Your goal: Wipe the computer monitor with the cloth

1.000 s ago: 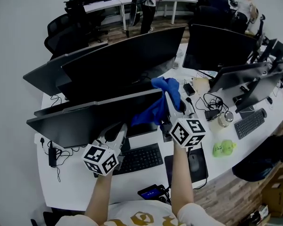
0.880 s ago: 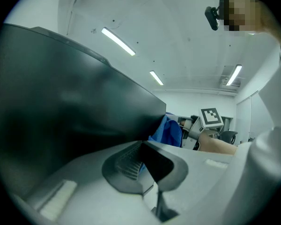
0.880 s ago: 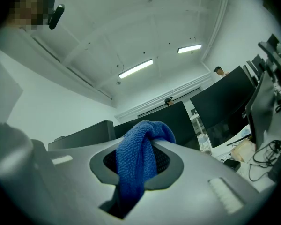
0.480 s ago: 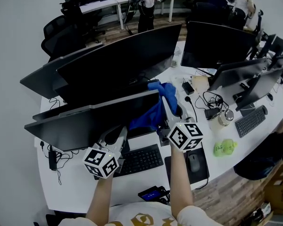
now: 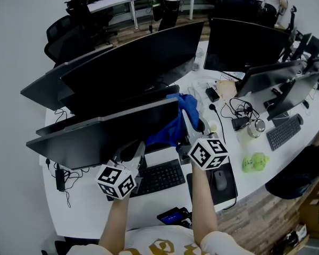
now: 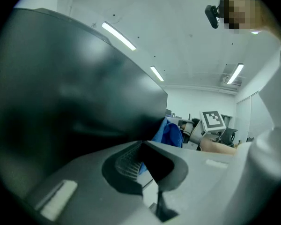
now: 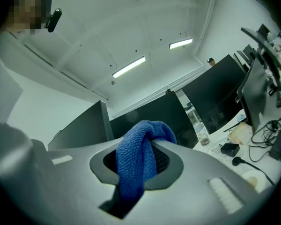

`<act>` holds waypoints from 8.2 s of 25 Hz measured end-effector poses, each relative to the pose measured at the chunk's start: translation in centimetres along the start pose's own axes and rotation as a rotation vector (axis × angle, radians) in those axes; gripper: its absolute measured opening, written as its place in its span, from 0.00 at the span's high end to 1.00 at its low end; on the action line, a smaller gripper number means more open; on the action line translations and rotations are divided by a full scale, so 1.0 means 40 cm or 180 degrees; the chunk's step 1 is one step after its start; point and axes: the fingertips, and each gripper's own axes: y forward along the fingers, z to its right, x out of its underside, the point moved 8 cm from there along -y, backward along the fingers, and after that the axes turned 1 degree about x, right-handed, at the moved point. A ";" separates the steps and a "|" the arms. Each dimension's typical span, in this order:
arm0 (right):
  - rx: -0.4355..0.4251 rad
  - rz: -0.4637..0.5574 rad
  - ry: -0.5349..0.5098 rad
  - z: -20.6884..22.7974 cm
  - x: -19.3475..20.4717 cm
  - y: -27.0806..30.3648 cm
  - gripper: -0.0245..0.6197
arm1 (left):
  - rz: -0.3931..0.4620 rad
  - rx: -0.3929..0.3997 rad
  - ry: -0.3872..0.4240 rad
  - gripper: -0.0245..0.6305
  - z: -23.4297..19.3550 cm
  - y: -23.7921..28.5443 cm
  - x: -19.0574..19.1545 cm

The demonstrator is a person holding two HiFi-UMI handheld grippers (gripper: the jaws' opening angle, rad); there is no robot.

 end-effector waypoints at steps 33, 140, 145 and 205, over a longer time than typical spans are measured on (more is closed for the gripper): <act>0.0158 -0.0342 0.0324 0.099 0.209 -0.041 0.83 | -0.0583 0.0085 0.0251 0.96 0.019 0.087 0.157; -0.0490 -0.1095 0.0272 -0.031 0.635 -0.090 0.83 | -0.0972 -0.0516 0.0022 0.96 -0.058 -0.127 0.293; -0.0571 -0.1175 0.0157 -0.069 0.649 -0.082 0.83 | -0.0946 -0.0634 -0.0083 0.96 -0.077 -0.176 0.313; -0.0031 -0.1059 -0.0797 -0.595 0.588 -0.271 0.82 | -0.0148 -0.0380 -0.0321 0.96 -0.230 -0.608 0.255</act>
